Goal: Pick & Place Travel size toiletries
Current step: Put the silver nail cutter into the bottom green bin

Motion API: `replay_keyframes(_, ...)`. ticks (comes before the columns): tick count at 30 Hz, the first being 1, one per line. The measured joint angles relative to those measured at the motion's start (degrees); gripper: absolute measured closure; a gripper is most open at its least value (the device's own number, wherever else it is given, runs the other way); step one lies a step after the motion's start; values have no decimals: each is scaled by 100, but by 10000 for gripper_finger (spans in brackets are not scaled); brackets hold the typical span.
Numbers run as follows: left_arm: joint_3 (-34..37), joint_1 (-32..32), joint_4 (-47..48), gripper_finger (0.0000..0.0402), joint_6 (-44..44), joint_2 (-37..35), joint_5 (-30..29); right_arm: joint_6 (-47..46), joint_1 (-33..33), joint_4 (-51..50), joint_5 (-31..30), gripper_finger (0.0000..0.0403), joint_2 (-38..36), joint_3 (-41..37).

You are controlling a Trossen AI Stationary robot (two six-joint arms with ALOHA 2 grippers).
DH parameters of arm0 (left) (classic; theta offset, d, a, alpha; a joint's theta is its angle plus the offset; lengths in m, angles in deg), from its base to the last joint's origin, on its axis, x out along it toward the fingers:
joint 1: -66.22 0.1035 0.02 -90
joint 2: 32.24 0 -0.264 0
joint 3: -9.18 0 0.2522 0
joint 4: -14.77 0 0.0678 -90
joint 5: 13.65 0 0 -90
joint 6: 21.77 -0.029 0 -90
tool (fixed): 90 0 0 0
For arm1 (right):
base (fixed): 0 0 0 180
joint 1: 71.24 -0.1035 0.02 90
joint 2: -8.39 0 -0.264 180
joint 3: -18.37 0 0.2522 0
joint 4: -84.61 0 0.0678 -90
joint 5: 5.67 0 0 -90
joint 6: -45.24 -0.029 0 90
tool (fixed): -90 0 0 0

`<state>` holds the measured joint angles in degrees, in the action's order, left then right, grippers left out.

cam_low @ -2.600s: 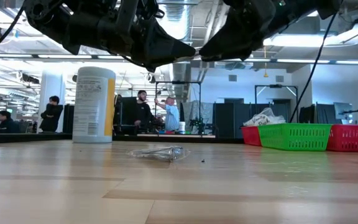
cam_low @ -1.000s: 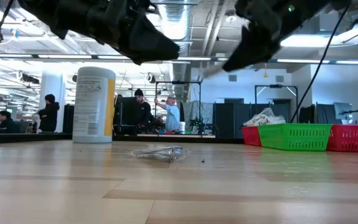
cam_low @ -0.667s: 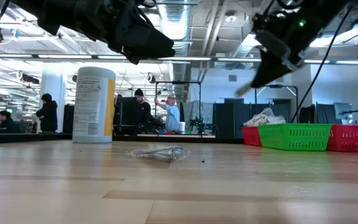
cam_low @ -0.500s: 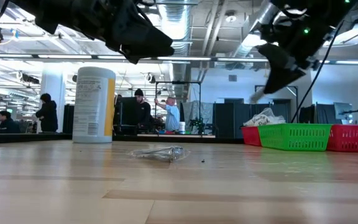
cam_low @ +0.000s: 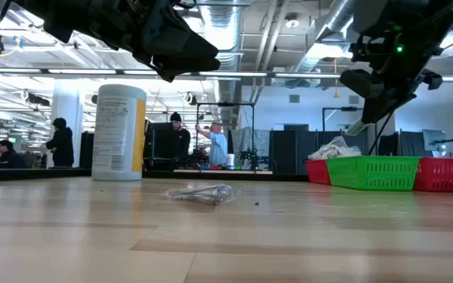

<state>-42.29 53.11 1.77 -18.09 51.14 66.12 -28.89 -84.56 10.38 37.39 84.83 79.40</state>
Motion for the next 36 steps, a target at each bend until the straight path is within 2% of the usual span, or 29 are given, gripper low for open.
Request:
replay_keyframes(9, 0, -2, 0, 254, -35, 2, 1, -773, 33, -26, 7, 364, 21, -494)
replay_keyframes(31, 0, 1, -10, 257, -37, 2, 1, -797, 194, 247, -99, 364, 33, -829)
replay_keyframes(36, 0, 1, -20, 257, -37, 2, 1, -790, 319, 269, -101, 338, 80, -827)
